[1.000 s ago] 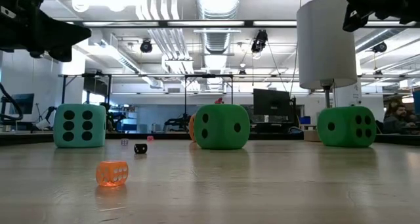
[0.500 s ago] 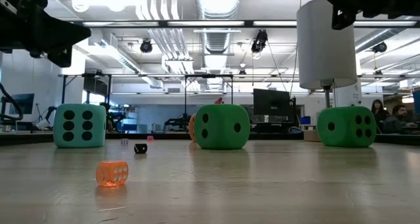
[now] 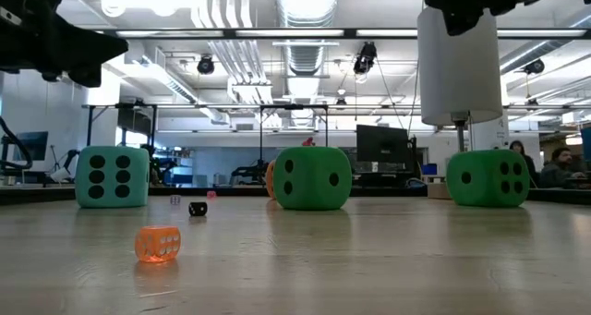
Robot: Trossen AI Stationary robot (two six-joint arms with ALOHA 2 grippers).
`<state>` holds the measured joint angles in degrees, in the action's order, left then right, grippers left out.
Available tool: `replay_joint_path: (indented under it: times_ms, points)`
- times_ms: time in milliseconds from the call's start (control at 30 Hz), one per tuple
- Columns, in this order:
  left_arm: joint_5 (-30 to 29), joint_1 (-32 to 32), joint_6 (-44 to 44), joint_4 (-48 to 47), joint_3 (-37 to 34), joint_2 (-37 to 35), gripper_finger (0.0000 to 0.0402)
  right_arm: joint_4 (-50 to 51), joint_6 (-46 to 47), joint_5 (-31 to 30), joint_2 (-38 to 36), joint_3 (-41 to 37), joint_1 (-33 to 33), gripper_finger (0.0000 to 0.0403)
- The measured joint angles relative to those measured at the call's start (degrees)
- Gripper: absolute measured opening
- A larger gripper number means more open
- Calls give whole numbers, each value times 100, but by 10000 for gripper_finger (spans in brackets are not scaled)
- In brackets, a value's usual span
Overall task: Pick & Place Dice
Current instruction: Put the right large green die into the blue bin
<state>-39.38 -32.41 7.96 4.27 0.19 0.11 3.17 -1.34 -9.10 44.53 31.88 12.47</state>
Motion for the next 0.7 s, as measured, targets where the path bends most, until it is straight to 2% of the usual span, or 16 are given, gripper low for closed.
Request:
replay_joint_path:
  times_ms: [200, 467, 700]
  points:
    - [0, -1, 297, -1, 0, 4, 10, 410, 583, 0, 311, 362, 0, 8]
    - [-2, 1, 425, -126, 246, 86, 10, 470, 629, 2, 361, 407, 0, 8]
    - [0, 1, 360, -144, 627, 828, 10, 478, 632, 0, 359, 407, 0, 8]
